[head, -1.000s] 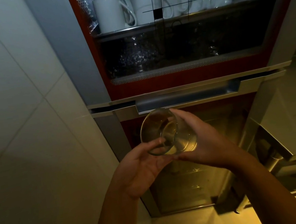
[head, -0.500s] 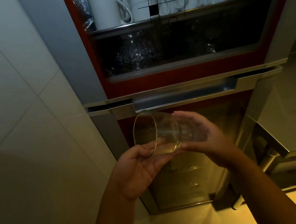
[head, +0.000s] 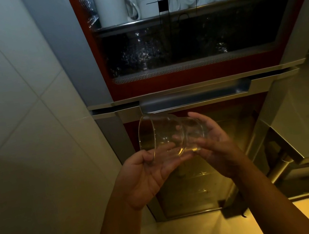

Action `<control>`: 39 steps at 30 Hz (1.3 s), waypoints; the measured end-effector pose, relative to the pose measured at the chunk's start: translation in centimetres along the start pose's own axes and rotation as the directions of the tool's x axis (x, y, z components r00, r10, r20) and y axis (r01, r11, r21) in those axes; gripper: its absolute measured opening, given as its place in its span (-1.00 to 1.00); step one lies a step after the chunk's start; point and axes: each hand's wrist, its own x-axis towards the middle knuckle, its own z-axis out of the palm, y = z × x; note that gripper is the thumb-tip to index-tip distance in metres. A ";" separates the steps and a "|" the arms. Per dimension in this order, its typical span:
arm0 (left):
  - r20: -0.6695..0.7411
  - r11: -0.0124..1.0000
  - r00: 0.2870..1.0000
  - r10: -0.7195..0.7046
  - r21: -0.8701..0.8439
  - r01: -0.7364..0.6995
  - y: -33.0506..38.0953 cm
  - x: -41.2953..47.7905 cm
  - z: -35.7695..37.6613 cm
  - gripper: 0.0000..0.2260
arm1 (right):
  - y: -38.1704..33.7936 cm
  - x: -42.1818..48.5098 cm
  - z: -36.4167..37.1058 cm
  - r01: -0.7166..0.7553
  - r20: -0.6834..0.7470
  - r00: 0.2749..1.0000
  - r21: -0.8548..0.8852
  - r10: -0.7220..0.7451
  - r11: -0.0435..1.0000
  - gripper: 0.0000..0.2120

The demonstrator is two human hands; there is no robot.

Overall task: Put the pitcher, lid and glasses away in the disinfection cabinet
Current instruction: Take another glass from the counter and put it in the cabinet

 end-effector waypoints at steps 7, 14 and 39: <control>-0.063 0.990 0.996 0.058 0.133 -0.049 0.3 -0.2 0.3 -0.31 | -1.9 -0.5 0.3 0.059 -0.061 0.996 -0.133 -0.068 0.989 -0.20; -0.178 0.998 0.983 0.047 0.046 -0.039 0.1 -0.3 0.8 -0.01 | -5.4 -0.4 1.1 0.118 -0.030 0.990 -0.367 -0.138 0.923 -0.27; -0.116 0.953 0.973 0.201 0.253 -0.167 -0.8 1.0 -1.0 -0.42 | -4.2 1.1 5.1 0.231 0.140 0.973 -0.610 -0.183 0.758 -0.25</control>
